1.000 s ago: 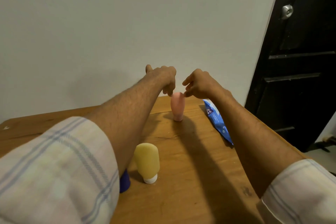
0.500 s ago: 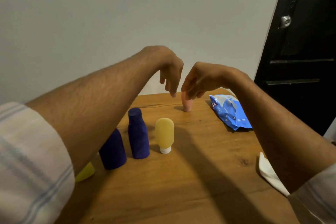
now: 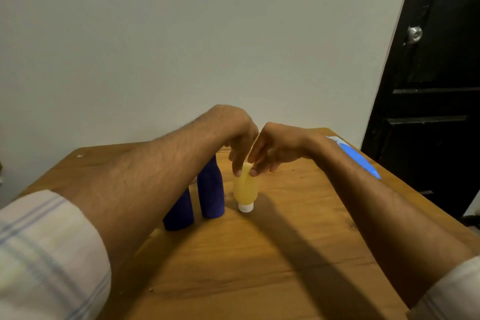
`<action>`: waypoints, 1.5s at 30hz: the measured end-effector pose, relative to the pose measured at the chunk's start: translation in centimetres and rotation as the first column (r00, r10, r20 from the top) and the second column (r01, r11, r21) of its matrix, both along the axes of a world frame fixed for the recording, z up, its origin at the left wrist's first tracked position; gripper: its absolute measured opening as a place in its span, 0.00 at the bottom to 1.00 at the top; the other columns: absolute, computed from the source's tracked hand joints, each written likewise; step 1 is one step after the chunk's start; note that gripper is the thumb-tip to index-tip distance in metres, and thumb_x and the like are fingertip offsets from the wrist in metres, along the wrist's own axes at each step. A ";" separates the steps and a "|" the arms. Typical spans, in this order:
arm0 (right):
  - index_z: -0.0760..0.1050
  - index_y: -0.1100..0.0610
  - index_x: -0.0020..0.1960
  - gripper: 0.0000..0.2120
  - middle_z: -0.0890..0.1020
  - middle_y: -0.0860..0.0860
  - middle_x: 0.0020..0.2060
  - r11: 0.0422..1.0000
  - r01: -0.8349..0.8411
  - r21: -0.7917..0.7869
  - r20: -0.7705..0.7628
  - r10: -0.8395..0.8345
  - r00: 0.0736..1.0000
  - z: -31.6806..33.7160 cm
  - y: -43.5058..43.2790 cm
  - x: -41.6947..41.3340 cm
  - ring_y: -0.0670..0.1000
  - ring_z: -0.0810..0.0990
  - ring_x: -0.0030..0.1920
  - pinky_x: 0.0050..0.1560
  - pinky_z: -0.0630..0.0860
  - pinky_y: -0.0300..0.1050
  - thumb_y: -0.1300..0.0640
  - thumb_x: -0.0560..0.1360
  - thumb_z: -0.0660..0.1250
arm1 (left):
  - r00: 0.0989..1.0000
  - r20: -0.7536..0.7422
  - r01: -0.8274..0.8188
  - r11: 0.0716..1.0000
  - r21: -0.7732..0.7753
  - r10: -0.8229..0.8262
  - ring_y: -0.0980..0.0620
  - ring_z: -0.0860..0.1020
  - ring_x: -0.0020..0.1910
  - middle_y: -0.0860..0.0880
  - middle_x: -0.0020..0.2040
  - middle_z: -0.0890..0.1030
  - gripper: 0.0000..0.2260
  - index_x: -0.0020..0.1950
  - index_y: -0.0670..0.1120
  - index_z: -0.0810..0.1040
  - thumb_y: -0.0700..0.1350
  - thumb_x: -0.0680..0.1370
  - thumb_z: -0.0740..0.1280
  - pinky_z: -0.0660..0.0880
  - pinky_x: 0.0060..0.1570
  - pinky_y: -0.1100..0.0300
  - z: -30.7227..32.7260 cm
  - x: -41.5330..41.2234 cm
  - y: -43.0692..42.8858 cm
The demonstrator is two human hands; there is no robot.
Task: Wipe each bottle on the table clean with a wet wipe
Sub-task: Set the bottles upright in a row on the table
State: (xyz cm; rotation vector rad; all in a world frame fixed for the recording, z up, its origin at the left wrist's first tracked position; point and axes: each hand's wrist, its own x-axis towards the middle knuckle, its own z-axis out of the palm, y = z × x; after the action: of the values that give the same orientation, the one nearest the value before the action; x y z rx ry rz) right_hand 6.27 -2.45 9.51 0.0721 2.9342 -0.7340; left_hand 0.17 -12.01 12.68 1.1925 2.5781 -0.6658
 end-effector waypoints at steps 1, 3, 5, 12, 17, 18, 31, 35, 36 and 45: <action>0.80 0.61 0.58 0.17 0.84 0.55 0.48 1.000 -0.001 -0.004 -0.005 0.001 1.000 -0.2 -0.1 -0.1 0.51 0.85 0.44 0.48 0.82 0.45 0.57 0.70 0.74 | 1.000 -0.001 -0.001 1.000 -0.008 0.001 0.49 0.76 0.60 0.51 0.57 0.81 0.17 0.56 0.46 0.78 0.52 0.71 0.75 0.72 0.61 0.52 -0.2 -0.1 0.0; 0.80 0.61 0.57 0.16 0.85 0.55 0.47 1.000 0.002 -0.025 -0.016 -0.003 1.000 -0.6 -0.1 -0.5 0.50 0.85 0.42 0.47 0.82 0.46 0.58 0.70 0.74 | 1.000 0.012 -0.001 1.000 -0.020 0.001 0.48 0.76 0.60 0.50 0.58 0.81 0.15 0.54 0.47 0.76 0.51 0.72 0.74 0.71 0.60 0.52 -0.6 -0.3 0.0; 0.80 0.62 0.56 0.14 0.85 0.56 0.47 0.997 0.005 -0.077 -0.020 -0.006 1.000 -0.8 0.0 -0.7 0.51 0.85 0.42 0.47 0.82 0.47 0.61 0.70 0.73 | 0.999 0.034 0.017 1.000 -0.023 -0.016 0.47 0.76 0.61 0.49 0.59 0.80 0.15 0.58 0.46 0.76 0.49 0.74 0.73 0.70 0.58 0.53 -0.7 -0.2 0.0; 0.82 0.60 0.52 0.10 0.85 0.55 0.44 0.997 0.010 -0.083 -0.175 -0.024 0.984 1.7 1.3 -2.4 0.52 0.85 0.41 0.46 0.82 0.47 0.65 0.70 0.73 | 0.989 -0.116 0.102 0.991 0.084 -0.092 0.52 0.77 0.54 0.55 0.43 0.81 0.11 0.36 0.52 0.74 0.51 0.75 0.71 0.67 0.63 0.49 2.1 -2.3 0.0; 0.81 0.63 0.53 0.11 0.84 0.57 0.44 0.994 0.047 -0.098 -0.271 -0.072 0.960 3.8 2.7 -5.6 0.53 0.85 0.40 0.44 0.83 0.46 0.65 0.71 0.72 | 0.979 -0.187 0.128 0.963 0.236 -0.084 0.54 0.79 0.47 0.56 0.38 0.83 0.08 0.43 0.49 0.82 0.53 0.75 0.72 0.65 0.52 0.51 4.2 -6.2 0.7; 0.81 0.63 0.54 0.12 0.84 0.57 0.44 0.994 0.056 -0.094 -0.273 -0.080 0.959 3.9 3.0 -6.3 0.53 0.85 0.40 0.43 0.83 0.46 0.65 0.71 0.73 | 0.981 -0.173 0.130 0.955 0.266 -0.086 0.55 0.79 0.46 0.55 0.38 0.83 0.08 0.45 0.48 0.82 0.52 0.75 0.71 0.65 0.51 0.52 4.2 -6.9 0.8; 0.80 0.61 0.56 0.13 0.82 0.55 0.43 0.992 0.124 0.009 -0.201 -0.120 0.972 0.5 5.2 -12.4 0.50 0.82 0.37 0.38 0.80 0.38 0.64 0.72 0.71 | 0.993 -0.033 0.121 0.930 0.348 -0.116 0.59 0.76 0.37 0.57 0.33 0.80 0.11 0.36 0.51 0.78 0.53 0.75 0.71 0.64 0.42 0.57 -0.7 -14.6 3.5; 0.80 0.62 0.57 0.13 0.83 0.57 0.46 0.992 0.122 0.017 -0.203 -0.116 0.972 -0.5 5.4 -13.3 0.51 0.83 0.39 0.40 0.80 0.40 0.64 0.72 0.71 | 0.989 -0.078 0.145 0.932 0.332 -0.126 0.57 0.74 0.40 0.54 0.38 0.81 0.09 0.42 0.49 0.80 0.54 0.76 0.70 0.62 0.47 0.54 -1.7 -15.3 4.1; 0.80 0.62 0.57 0.13 0.83 0.57 0.46 0.992 0.121 0.021 -0.200 -0.114 0.973 -0.8 5.5 -13.6 0.51 0.83 0.39 0.40 0.80 0.40 0.64 0.72 0.71 | 0.989 -0.078 0.145 0.933 0.330 -0.127 0.55 0.75 0.42 0.54 0.38 0.82 0.09 0.45 0.48 0.81 0.54 0.76 0.70 0.62 0.48 0.54 -1.9 -15.4 4.1; 0.78 0.63 0.59 0.15 0.83 0.57 0.49 0.993 0.118 0.031 -0.164 -0.112 0.980 -1.6 5.7 -14.5 0.51 0.83 0.40 0.41 0.80 0.40 0.64 0.73 0.70 | 0.993 -0.067 0.114 0.932 0.345 -0.097 0.53 0.74 0.46 0.51 0.43 0.83 0.12 0.50 0.46 0.81 0.54 0.76 0.70 0.62 0.50 0.52 -2.9 -16.2 4.0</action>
State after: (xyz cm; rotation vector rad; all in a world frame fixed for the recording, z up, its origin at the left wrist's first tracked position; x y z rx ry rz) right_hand -8.25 3.22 7.89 0.1962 3.1229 -0.7280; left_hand -16.02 -7.98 9.80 1.4422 2.7684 -0.2614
